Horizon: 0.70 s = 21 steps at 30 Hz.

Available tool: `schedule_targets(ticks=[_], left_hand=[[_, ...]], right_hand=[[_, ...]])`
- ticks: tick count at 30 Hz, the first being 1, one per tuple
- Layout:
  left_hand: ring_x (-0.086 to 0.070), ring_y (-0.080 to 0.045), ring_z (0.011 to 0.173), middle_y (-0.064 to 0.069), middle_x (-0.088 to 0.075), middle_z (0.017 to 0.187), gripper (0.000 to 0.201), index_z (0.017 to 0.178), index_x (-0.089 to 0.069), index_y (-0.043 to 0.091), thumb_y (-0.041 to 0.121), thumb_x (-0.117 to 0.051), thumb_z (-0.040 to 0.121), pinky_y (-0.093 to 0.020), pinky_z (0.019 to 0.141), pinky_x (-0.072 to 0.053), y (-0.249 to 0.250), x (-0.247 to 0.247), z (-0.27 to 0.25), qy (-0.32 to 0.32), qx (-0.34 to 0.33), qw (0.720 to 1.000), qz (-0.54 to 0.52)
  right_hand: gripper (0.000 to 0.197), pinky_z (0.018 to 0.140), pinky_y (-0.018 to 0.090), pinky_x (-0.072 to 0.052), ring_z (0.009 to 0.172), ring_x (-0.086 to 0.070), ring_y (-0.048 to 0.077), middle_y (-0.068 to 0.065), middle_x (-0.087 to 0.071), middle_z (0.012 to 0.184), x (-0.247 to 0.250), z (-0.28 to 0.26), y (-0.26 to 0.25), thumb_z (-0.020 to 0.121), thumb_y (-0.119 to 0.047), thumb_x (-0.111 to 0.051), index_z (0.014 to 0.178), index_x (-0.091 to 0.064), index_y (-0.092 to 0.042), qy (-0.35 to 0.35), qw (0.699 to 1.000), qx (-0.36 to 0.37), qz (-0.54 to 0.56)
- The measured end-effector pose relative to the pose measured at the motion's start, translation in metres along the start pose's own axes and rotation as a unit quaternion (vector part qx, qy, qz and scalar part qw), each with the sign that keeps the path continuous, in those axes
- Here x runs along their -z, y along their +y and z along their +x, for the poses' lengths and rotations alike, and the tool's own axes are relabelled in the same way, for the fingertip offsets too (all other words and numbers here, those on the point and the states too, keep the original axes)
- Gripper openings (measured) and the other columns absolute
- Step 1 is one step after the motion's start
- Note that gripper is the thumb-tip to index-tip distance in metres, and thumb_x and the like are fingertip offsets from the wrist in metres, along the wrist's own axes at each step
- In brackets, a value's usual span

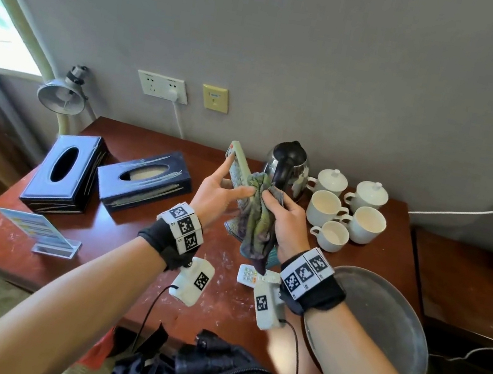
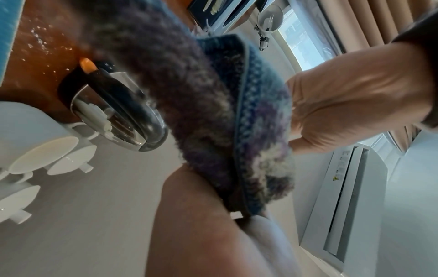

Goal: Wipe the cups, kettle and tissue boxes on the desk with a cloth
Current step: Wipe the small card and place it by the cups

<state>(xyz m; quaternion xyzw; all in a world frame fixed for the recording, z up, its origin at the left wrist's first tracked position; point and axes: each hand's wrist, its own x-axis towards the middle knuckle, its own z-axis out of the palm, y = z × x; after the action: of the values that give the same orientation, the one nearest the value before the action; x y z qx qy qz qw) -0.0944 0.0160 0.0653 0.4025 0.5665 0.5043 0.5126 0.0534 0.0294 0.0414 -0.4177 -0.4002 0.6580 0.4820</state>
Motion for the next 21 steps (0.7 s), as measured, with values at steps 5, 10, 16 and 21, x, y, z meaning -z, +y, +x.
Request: schedule_targets(ticks=[5, 10, 16, 21], left_hand=[[-0.073, -0.012, 0.087, -0.004, -0.07, 0.101, 0.087, 0.156, -0.023, 0.032, -0.001, -0.068, 0.088, -0.025, 0.067, -0.058, -0.003, -0.003, -0.005, -0.031, -0.01, 0.999, -0.01], [-0.072, -0.015, 0.085, -0.007, -0.07, 0.105, 0.091, 0.155, -0.022, 0.029, -0.015, -0.06, 0.086, -0.032, 0.073, -0.061, 0.003, -0.001, -0.004, -0.082, 0.014, 0.996, 0.01], [-0.073, -0.02, 0.082, -0.009, -0.074, 0.101, 0.076, 0.148, -0.038, 0.025, -0.01, -0.064, 0.086, -0.034, 0.069, -0.061, 0.003, 0.005, 0.005, -0.066, 0.04, 0.997, 0.019], [-0.073, -0.027, 0.089, -0.015, -0.073, 0.108, 0.073, 0.149, -0.037, 0.016, -0.017, -0.053, 0.085, -0.037, 0.069, -0.059, -0.003, 0.009, 0.009, -0.059, 0.053, 0.997, -0.021]], right_hand=[[0.016, 0.088, 0.043, -0.057, 0.097, -0.071, 0.03, 0.013, -0.075, 0.101, -0.001, 0.003, 0.002, 0.094, -0.013, -0.063, 0.107, -0.073, -0.015, 0.001, 1.0, 0.005, 0.004], [0.021, 0.077, 0.035, -0.059, 0.091, -0.073, 0.022, 0.003, -0.076, 0.097, -0.008, 0.017, -0.002, 0.095, -0.012, -0.061, 0.113, -0.069, -0.02, 0.004, 0.999, 0.033, -0.034], [0.031, 0.096, 0.039, -0.055, 0.108, -0.068, 0.019, 0.005, -0.071, 0.117, -0.018, 0.031, 0.001, 0.092, -0.01, -0.064, 0.122, -0.068, -0.019, 0.022, 0.996, 0.072, -0.048], [0.02, 0.095, 0.046, -0.055, 0.102, -0.07, 0.022, 0.004, -0.074, 0.108, -0.019, 0.058, -0.012, 0.093, -0.016, -0.065, 0.109, -0.071, -0.025, 0.071, 0.995, 0.055, -0.041]])
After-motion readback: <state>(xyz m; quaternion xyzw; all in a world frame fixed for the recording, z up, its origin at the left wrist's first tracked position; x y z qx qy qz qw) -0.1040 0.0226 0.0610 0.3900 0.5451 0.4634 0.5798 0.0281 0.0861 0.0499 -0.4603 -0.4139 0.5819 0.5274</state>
